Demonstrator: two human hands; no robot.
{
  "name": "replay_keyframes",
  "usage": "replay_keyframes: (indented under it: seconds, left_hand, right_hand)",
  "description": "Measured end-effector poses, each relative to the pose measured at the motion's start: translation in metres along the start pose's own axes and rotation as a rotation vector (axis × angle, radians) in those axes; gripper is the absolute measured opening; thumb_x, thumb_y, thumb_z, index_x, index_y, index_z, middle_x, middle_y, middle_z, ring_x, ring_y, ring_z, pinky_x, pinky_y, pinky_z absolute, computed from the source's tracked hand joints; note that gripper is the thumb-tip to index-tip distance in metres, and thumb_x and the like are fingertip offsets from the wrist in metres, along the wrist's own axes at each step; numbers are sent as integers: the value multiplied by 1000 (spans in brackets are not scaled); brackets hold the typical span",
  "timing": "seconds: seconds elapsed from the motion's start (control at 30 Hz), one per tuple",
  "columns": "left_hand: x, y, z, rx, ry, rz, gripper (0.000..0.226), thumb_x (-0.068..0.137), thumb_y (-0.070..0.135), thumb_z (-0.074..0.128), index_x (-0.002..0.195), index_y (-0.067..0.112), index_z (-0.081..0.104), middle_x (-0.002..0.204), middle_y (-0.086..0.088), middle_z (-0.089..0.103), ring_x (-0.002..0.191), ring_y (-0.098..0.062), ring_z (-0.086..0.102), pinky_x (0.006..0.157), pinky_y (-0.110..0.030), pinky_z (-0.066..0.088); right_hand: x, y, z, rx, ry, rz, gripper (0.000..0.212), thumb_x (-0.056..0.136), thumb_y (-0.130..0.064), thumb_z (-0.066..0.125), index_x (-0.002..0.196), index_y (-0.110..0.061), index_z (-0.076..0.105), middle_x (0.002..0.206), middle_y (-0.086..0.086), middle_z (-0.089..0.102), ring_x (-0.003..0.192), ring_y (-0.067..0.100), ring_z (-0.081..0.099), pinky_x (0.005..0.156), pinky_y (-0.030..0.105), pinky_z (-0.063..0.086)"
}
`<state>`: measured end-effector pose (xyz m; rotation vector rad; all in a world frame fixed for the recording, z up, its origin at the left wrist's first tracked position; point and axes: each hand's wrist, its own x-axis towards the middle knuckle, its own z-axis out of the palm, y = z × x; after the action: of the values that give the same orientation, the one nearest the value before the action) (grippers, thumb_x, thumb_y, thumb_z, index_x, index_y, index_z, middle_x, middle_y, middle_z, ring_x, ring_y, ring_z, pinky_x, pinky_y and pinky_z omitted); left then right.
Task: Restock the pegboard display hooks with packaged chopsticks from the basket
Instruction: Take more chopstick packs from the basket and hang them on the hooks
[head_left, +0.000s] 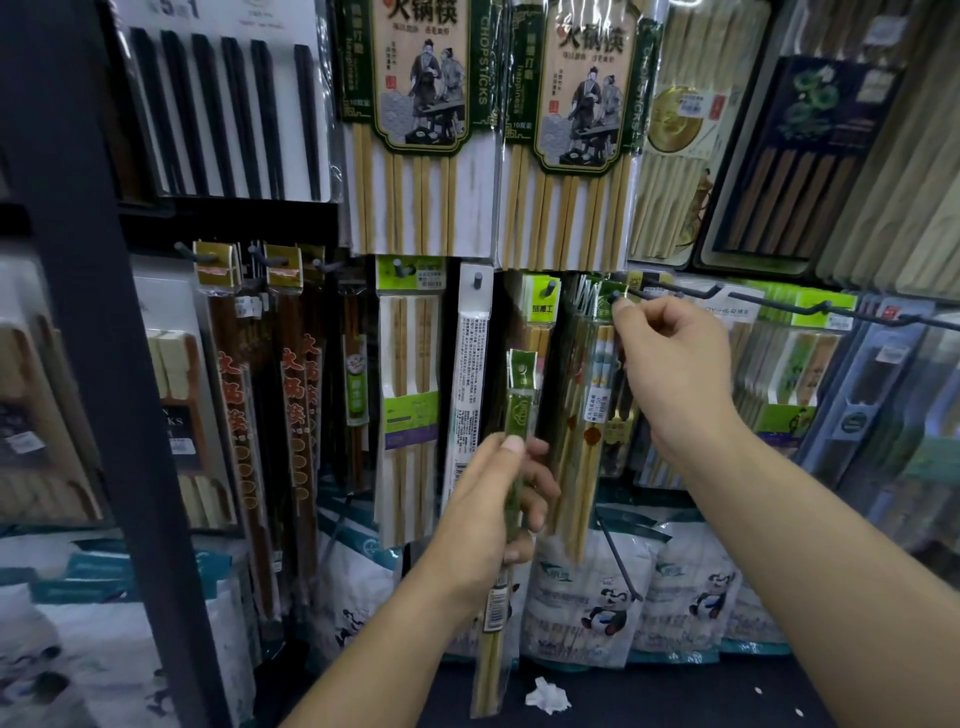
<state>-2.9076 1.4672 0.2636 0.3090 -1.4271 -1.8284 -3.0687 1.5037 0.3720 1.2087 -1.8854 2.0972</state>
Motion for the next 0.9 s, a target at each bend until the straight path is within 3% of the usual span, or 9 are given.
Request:
replay_keyframes:
  seconds: [0.13,0.33,0.47,0.57,0.63,0.77,0.9]
  left_hand:
    - [-1,5,-2,-60,-37,7,17,96,36,48,86,32,61,77,-4,62,56,-12,48,41,-22,31]
    - [-3,10,5,-22,-45,121,12,97,30,57,91,33,68,82,-6,70,63,-16,63,47,-27,50]
    - [-5,10,8,-11,-40,161,13,97,23,58,96,30,69,84,-9,72,66,-19,66,51,-29,54]
    - [-4,10,8,21,-25,193,15,102,17,57,101,27,69,86,-8,73,71,-19,68,56,-30,58]
    - [-3,9,9,43,-5,210,15,104,13,55,107,22,68,89,-8,75,78,-21,71,62,-32,61]
    - [-2,6,13,63,1,181,14,104,17,56,111,16,69,100,-7,78,94,-22,74,78,-36,63]
    - [-3,3,13,224,19,135,17,103,22,59,96,29,74,87,9,70,81,-5,65,74,-20,54]
  right_hand:
    - [-18,-1,-4,-50,24,-9,29,96,-37,66,78,-17,55,62,-10,48,51,1,42,60,29,43]
    - [-51,-7,1,-33,-317,-33,13,94,-32,70,84,-23,72,62,-16,61,57,-4,53,54,12,45]
    - [-51,-8,-1,116,-249,127,14,94,-29,72,99,-17,68,58,-11,62,51,3,55,47,14,45]
    - [-50,-9,-4,156,-301,217,20,96,-34,68,84,-19,69,59,-9,63,49,5,53,42,14,40]
    - [-51,-7,-5,145,-334,199,31,99,-34,64,70,-25,68,59,-3,59,51,8,52,43,16,40]
    - [-44,-10,-9,102,-269,67,28,102,-32,60,76,-27,68,57,-3,56,52,8,52,47,17,42]
    - [-22,-14,-12,64,-173,69,32,104,-32,55,76,-25,66,53,-8,55,47,4,51,44,15,40]
